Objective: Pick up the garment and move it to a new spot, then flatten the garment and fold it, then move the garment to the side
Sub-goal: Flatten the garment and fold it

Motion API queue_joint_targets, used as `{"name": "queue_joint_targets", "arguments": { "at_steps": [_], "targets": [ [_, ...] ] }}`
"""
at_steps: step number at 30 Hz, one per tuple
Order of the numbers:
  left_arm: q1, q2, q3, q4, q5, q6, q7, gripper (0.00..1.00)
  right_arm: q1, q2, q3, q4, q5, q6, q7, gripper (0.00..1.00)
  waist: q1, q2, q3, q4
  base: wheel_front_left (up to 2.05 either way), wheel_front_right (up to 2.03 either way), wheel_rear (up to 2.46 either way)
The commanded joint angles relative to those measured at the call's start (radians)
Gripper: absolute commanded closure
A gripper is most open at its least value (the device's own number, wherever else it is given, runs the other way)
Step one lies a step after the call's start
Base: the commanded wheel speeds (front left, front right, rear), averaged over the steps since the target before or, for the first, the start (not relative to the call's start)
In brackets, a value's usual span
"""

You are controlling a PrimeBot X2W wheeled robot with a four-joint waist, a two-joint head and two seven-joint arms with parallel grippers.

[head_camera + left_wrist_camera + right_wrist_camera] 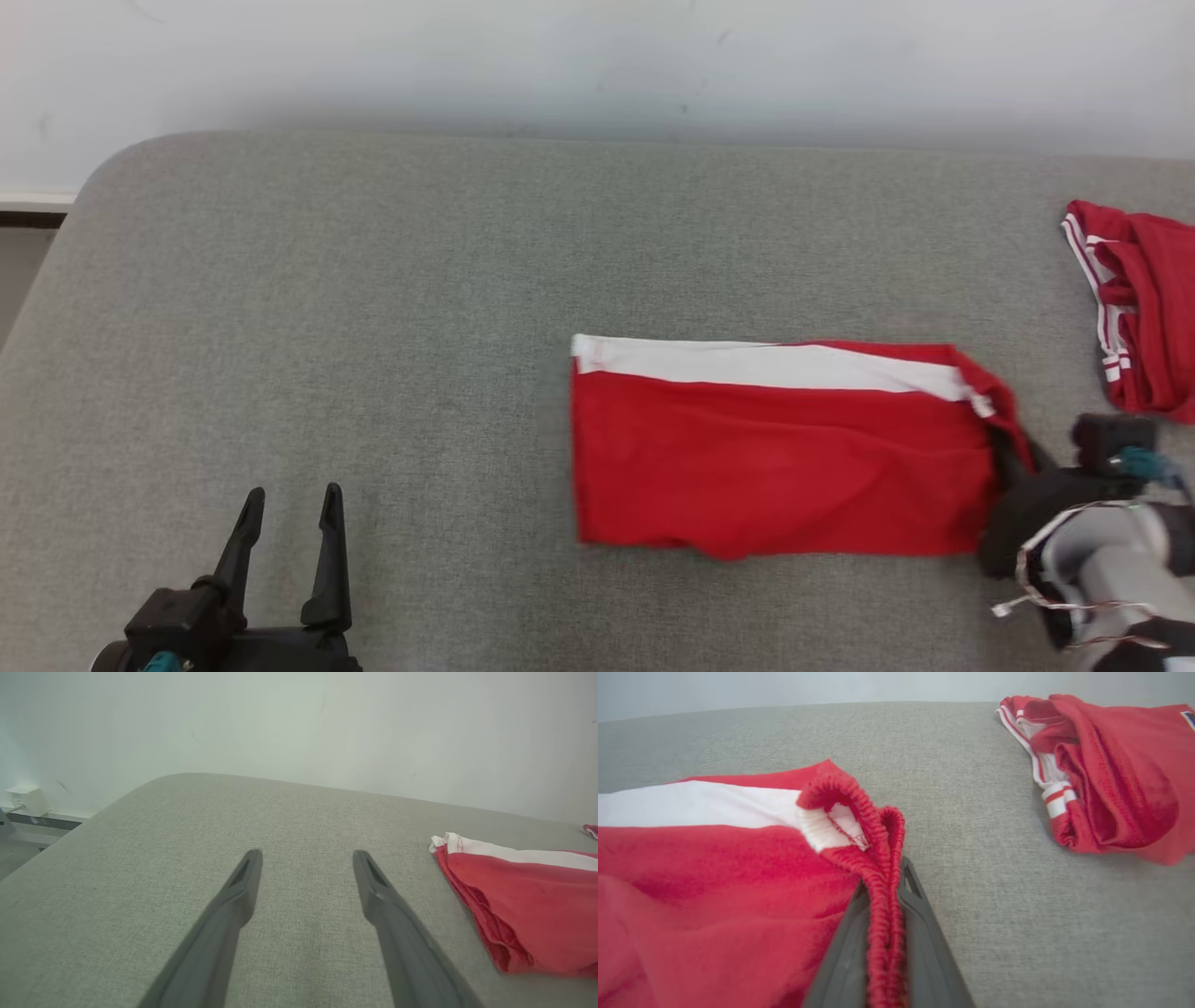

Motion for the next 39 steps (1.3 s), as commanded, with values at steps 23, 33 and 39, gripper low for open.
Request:
{"name": "queue_joint_targets", "arguments": {
  "at_steps": [23, 33, 39],
  "targets": [
    [0.016, -0.001, -0.019, 0.014, -0.018, 0.007, 0.000, 0.00, 0.055, -0.120, 0.065, -0.432, 0.526, -0.003, 0.325, 1.00, -0.0001, -0.0001, -0.016, -0.059, 0.00, 0.00, 0.00],
    [0.008, -0.001, -0.030, 0.020, -0.019, 0.005, 0.000, 0.00, 0.053, 0.032, 0.107, -0.551, 0.618, -0.003, 0.421, 1.00, -0.0001, -0.0001, -0.017, -0.056, 0.00, 0.00, 0.00],
    [-0.001, -0.001, -0.037, 0.022, -0.026, 0.007, 0.000, 0.00, 0.035, 0.101, 0.130, -0.538, 0.592, -0.003, 0.432, 1.00, -0.0001, -0.0001, -0.012, -0.044, 0.00, 0.00, 0.00]
  ]
}}
